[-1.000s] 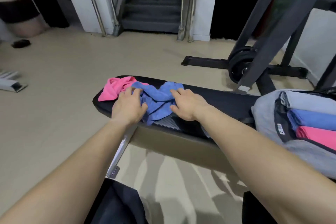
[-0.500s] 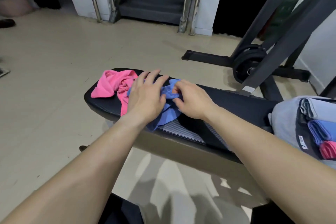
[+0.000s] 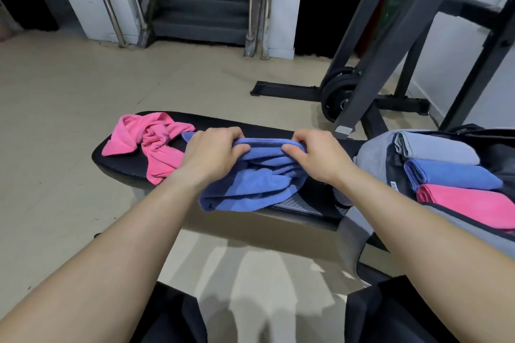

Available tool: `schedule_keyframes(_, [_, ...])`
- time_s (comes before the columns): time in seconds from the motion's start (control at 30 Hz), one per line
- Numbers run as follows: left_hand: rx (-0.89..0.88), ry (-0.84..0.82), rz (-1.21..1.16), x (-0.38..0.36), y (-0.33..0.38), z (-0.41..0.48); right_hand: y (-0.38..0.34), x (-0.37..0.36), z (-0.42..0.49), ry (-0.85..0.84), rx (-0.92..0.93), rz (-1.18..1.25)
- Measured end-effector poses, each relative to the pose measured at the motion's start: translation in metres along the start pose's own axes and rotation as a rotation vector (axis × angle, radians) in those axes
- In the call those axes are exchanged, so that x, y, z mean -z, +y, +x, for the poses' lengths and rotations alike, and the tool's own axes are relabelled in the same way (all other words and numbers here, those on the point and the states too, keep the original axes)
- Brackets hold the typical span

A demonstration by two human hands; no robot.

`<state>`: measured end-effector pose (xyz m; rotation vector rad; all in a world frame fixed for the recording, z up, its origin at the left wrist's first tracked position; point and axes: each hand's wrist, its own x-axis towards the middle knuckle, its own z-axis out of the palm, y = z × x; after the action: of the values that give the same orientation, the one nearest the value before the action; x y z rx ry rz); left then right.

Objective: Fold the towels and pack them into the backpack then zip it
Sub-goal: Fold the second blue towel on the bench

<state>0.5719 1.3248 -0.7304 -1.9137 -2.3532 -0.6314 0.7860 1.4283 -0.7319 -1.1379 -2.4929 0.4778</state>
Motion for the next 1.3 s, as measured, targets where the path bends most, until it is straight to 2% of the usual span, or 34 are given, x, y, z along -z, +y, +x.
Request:
schedule_keyframes(0.1, [0.044,-0.016,-0.044,-0.002,0.003,0.003,0.019,0.012,-0.009,0.035,-0.054,0.005])
schedule_keyframes(0.23, [0.102,-0.021,-0.111,-0.001,0.000,0.003,0.036,0.027,-0.010,-0.017,-0.074,-0.056])
schedule_keyframes(0.4, [0.152,0.092,-0.090,0.007,0.000,-0.001,0.041,0.044,-0.010,0.070,-0.142,-0.168])
schedule_keyframes(0.6, [0.213,0.164,-0.011,0.028,-0.001,0.002,0.016,0.083,-0.002,0.171,-0.213,-0.225])
schedule_keyframes(0.83, [0.223,0.291,-0.091,0.094,0.024,0.049,-0.047,0.184,0.044,0.412,-0.149,-0.114])
schedule_keyframes(0.97, [0.222,0.312,-0.129,0.113,0.030,0.064,-0.061,0.213,0.050,0.469,-0.116,-0.108])
schedule_keyframes(1.1, [0.194,0.287,-0.133,0.094,0.029,0.054,-0.047,0.191,0.037,0.410,-0.153,-0.088])
schedule_keyframes(1.2, [0.202,0.246,-0.122,0.066,0.028,0.036,-0.025,0.154,0.024,0.282,-0.117,-0.010])
schedule_keyframes(1.3, [0.180,0.129,-0.179,0.037,0.039,0.015,-0.008,0.115,0.014,0.134,-0.065,0.069])
